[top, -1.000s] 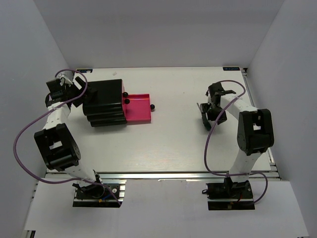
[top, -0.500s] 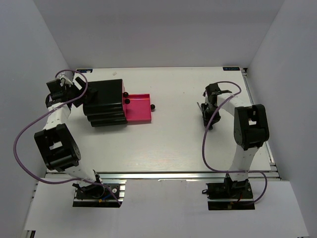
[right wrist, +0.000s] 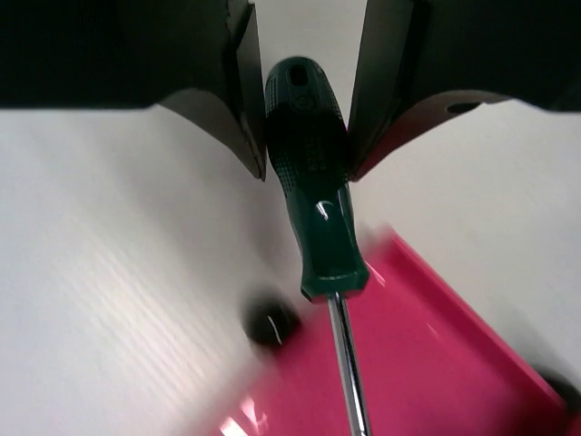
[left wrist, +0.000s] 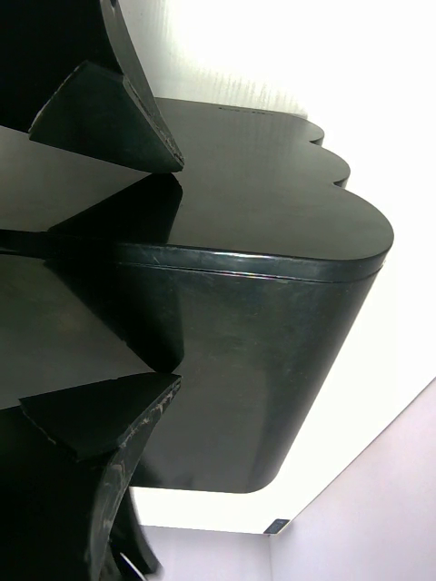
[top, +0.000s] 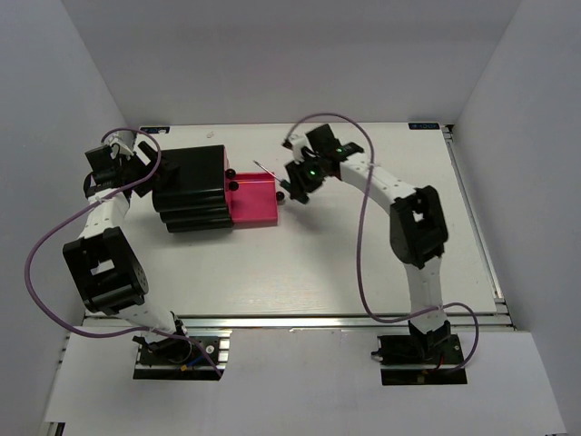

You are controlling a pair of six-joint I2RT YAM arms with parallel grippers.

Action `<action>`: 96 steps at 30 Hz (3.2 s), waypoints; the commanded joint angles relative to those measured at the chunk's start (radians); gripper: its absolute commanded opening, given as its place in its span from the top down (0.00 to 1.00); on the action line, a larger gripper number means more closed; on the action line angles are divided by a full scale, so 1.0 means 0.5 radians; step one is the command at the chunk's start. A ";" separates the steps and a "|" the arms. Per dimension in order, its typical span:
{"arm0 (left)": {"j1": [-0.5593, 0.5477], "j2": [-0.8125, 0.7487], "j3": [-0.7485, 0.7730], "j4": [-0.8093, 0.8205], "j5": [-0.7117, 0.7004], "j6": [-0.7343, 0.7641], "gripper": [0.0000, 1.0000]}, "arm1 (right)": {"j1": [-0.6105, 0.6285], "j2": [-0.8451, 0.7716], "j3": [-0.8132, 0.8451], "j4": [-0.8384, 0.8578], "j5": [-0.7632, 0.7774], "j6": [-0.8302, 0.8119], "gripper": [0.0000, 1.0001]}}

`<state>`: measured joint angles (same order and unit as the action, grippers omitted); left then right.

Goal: Sort the tools into containers

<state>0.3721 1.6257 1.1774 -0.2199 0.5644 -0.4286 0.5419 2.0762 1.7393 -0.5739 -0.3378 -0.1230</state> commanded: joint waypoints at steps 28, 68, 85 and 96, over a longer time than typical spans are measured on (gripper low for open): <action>-0.054 0.099 -0.103 -0.490 -0.073 0.115 0.03 | 0.337 0.456 0.773 -0.487 0.301 0.351 1.00; -0.054 0.068 -0.134 -0.533 -0.086 0.164 0.03 | 0.472 0.643 1.114 -0.472 0.360 0.387 1.00; -0.057 0.056 -0.152 -0.533 -0.089 0.164 0.03 | 0.478 0.689 1.154 -0.312 0.415 0.439 1.00; -0.057 0.047 -0.146 -0.548 -0.095 0.170 0.03 | 0.484 0.716 1.044 -0.316 0.427 0.430 0.90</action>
<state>0.3721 1.6096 1.1717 -0.2424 0.5602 -0.4103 0.7757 2.4413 2.2608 -0.7872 -0.1219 0.0956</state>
